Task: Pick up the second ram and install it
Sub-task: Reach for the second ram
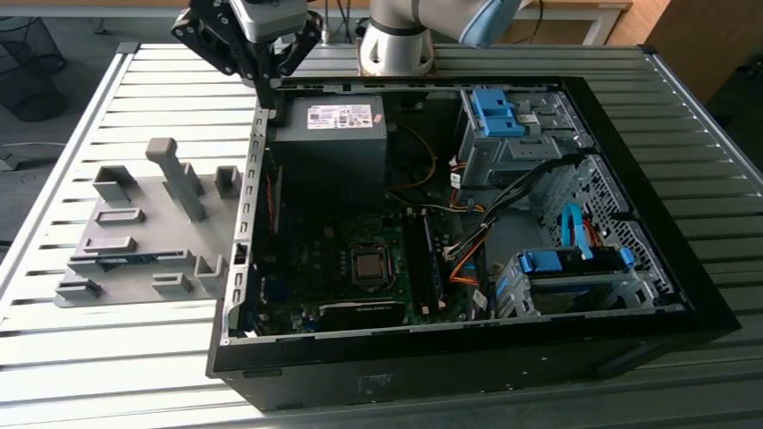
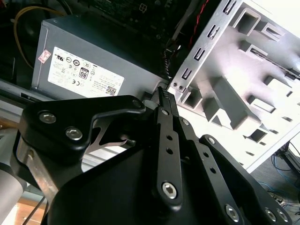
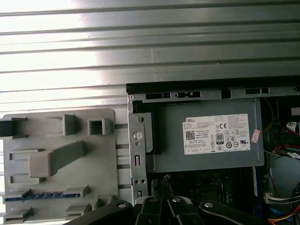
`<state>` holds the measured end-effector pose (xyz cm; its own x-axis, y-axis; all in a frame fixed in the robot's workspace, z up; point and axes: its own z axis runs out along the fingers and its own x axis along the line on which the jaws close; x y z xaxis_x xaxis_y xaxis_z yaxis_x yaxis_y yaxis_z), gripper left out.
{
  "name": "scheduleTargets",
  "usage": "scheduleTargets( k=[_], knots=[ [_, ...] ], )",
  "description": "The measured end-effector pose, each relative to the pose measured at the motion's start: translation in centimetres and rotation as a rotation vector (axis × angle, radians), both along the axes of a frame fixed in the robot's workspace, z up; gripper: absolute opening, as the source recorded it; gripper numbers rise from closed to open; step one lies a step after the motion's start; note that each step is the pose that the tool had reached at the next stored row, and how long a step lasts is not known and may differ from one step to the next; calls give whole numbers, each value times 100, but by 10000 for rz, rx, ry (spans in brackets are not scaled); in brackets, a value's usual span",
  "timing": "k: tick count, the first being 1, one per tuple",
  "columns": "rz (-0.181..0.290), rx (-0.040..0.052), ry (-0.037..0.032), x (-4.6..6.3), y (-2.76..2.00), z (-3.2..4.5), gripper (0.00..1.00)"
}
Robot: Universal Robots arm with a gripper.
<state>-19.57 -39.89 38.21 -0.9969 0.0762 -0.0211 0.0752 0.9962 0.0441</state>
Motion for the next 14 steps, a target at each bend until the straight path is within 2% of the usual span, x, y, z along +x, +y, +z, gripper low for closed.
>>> scheduleTargets(
  k=[14],
  knots=[
    [0,0,1,-22,0,-24,11]
  ],
)
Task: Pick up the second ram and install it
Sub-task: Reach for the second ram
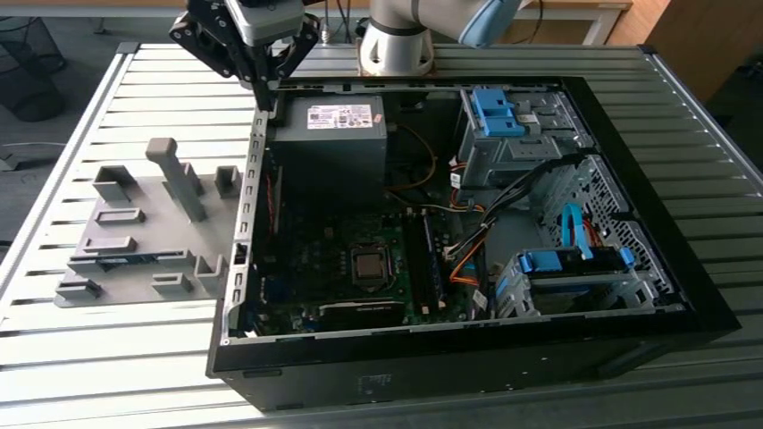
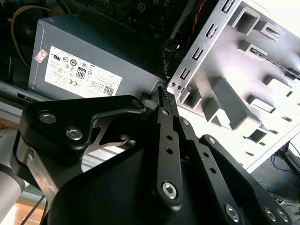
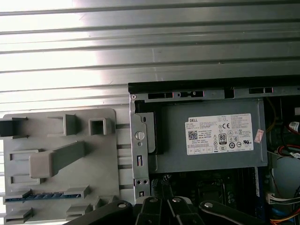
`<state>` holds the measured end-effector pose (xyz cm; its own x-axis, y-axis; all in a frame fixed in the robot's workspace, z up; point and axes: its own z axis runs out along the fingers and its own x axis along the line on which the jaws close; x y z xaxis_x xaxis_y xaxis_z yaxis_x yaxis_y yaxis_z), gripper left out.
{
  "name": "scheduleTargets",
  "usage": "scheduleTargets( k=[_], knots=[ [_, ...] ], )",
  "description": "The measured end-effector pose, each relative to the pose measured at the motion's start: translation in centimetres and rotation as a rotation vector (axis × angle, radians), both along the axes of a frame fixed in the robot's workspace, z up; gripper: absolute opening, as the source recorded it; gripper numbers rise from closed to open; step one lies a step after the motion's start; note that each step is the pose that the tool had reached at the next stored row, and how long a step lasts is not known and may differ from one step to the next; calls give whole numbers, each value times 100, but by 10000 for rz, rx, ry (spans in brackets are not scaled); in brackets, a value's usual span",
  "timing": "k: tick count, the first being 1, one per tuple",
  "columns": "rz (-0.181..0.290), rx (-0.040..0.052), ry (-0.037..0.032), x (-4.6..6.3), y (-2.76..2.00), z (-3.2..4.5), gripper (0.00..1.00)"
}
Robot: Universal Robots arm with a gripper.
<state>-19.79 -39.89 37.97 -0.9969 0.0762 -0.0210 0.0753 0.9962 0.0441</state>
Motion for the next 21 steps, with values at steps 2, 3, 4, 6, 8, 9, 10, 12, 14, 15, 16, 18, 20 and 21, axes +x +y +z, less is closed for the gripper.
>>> scheduleTargets(
  k=[2,3,4,6,8,9,10,12,14,15,16,18,20,21],
  knots=[
    [0,0,0,0,0,0,11],
    [0,0,0,0,0,0,11],
    [0,0,-1,0,0,-1,11],
    [0,2,-3,-10,0,-2,11],
    [0,0,0,-40,0,0,11],
    [-1,0,0,-60,0,-1,11],
    [-1,0,0,-77,0,0,11],
    [0,0,-1,-111,0,-1,11],
    [0,0,-1,-144,0,-1,11],
    [1,0,0,-160,0,0,11],
    [0,0,0,-173,0,-1,11],
    [1,0,0,-195,0,-1,11],
    [0,0,-1,-215,0,-1,11],
    [0,0,-1,-223,0,-1,11]
  ],
)
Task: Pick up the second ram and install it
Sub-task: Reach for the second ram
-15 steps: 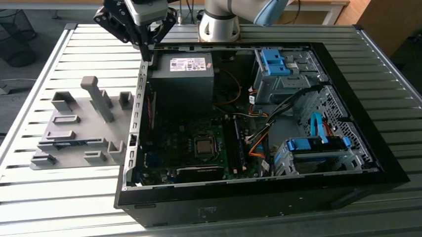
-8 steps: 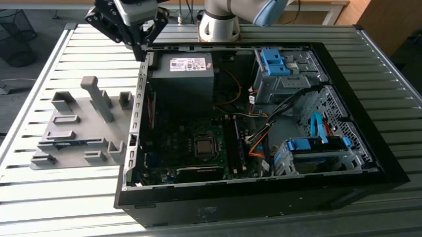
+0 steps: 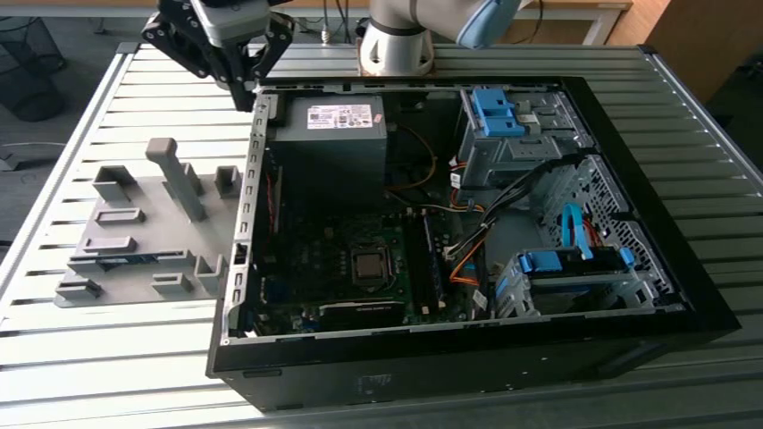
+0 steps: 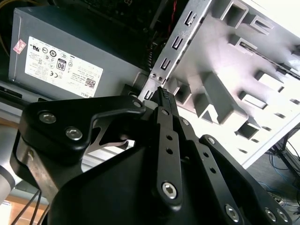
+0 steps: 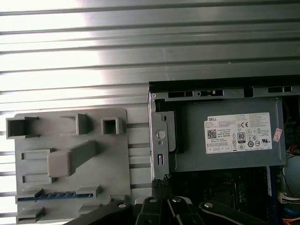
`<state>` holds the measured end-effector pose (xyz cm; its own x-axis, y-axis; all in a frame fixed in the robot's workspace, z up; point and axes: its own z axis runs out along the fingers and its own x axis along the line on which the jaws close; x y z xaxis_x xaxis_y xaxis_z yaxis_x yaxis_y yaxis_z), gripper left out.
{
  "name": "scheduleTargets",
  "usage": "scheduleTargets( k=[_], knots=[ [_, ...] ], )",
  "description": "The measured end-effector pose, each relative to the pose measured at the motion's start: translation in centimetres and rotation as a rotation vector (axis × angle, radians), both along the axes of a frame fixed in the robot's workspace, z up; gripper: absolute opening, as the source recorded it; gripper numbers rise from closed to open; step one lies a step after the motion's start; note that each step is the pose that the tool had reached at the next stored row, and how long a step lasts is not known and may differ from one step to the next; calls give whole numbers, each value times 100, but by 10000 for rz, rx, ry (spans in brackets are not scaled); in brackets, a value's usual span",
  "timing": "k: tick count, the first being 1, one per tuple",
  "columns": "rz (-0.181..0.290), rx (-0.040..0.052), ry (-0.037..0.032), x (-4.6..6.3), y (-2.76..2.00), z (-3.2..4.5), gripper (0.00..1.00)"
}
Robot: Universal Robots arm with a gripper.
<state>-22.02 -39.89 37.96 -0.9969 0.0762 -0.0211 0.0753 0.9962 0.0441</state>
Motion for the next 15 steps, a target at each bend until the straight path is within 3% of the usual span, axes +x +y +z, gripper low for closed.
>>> scheduleTargets(
  k=[15],
  knots=[
    [0,0,0,-93,0,0,11]
  ],
)
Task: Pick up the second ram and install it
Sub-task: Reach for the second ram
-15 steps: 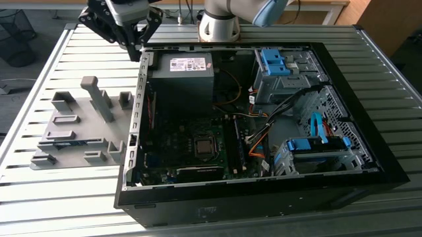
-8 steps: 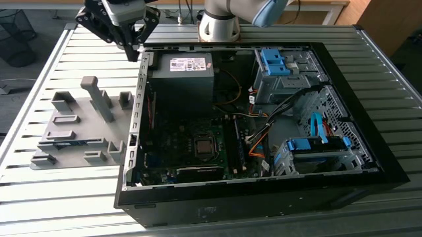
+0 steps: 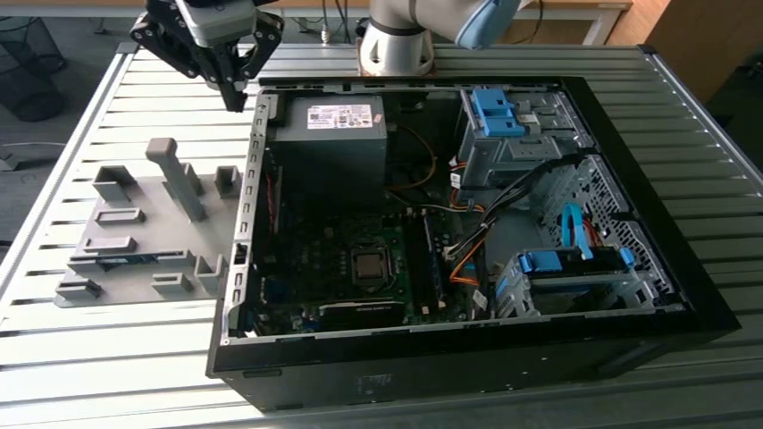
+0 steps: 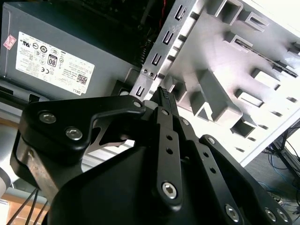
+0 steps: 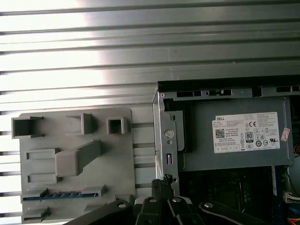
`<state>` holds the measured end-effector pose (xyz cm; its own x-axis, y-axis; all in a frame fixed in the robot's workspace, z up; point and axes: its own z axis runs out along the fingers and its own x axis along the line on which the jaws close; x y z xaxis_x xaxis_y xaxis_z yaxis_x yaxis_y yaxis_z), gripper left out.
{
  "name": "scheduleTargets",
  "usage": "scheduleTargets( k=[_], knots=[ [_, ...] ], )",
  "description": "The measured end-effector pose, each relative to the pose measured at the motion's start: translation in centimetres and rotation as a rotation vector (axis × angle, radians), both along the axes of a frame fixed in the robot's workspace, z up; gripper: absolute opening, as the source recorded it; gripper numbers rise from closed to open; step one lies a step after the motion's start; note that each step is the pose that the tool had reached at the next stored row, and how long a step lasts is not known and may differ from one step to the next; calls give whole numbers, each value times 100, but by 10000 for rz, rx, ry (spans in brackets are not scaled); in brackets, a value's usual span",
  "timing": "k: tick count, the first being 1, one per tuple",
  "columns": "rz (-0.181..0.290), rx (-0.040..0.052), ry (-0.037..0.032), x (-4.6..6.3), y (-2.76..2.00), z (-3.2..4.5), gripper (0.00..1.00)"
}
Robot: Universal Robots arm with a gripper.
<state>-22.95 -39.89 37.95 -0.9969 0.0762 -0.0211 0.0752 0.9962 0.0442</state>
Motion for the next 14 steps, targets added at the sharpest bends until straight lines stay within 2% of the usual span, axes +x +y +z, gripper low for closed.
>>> scheduleTargets(
  k=[11,14],
  knots=[
    [0,0,0,-74,0,0,11],
    [0,1,0,-128,-22,-2,11]
  ],
)
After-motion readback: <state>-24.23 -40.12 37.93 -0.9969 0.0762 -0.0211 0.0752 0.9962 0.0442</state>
